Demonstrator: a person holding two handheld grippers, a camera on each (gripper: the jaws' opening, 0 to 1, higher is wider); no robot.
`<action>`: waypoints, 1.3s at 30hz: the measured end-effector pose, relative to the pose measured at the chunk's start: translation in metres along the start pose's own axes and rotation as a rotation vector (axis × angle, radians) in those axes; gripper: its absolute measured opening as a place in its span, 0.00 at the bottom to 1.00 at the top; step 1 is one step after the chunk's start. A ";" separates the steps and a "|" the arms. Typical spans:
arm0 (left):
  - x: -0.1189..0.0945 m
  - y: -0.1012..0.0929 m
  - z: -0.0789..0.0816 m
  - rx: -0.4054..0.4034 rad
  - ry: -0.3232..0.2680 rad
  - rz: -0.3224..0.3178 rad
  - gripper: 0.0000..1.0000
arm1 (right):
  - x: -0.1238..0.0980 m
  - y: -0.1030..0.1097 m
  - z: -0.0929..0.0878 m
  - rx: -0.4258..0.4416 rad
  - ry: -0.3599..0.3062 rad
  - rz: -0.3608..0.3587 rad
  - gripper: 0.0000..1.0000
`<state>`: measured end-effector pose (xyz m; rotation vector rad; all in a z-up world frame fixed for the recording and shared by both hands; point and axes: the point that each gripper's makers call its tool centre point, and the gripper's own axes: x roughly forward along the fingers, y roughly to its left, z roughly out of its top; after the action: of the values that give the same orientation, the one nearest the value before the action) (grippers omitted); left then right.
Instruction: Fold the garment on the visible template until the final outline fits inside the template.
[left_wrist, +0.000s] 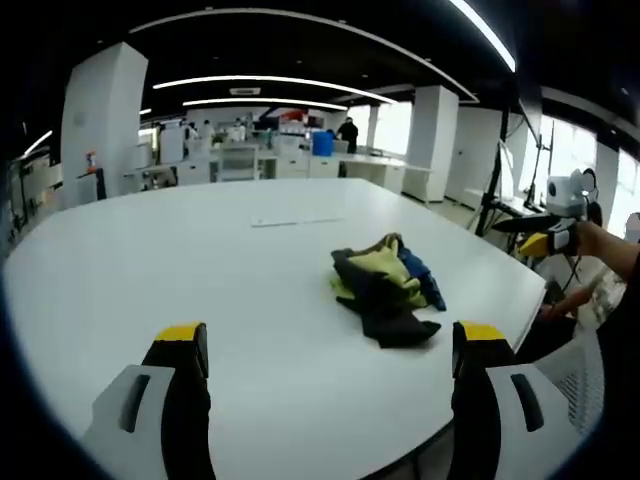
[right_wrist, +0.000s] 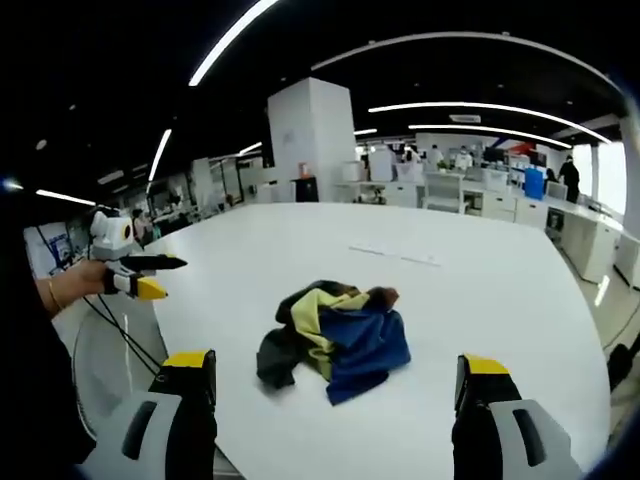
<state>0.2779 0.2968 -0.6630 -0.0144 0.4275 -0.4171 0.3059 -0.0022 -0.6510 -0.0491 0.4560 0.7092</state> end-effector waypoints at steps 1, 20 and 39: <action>0.000 0.000 0.000 0.000 -0.001 -0.001 0.99 | 0.000 0.000 0.000 -0.002 -0.001 0.001 0.99; -0.002 -0.002 0.002 0.014 0.000 -0.007 0.99 | -0.002 0.001 0.000 0.000 -0.008 -0.002 0.99; 0.003 -0.002 0.005 0.011 -0.009 -0.028 0.93 | 0.007 0.000 -0.002 0.005 -0.002 0.021 0.88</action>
<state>0.2816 0.2935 -0.6595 -0.0116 0.4168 -0.4466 0.3102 0.0016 -0.6563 -0.0395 0.4571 0.7290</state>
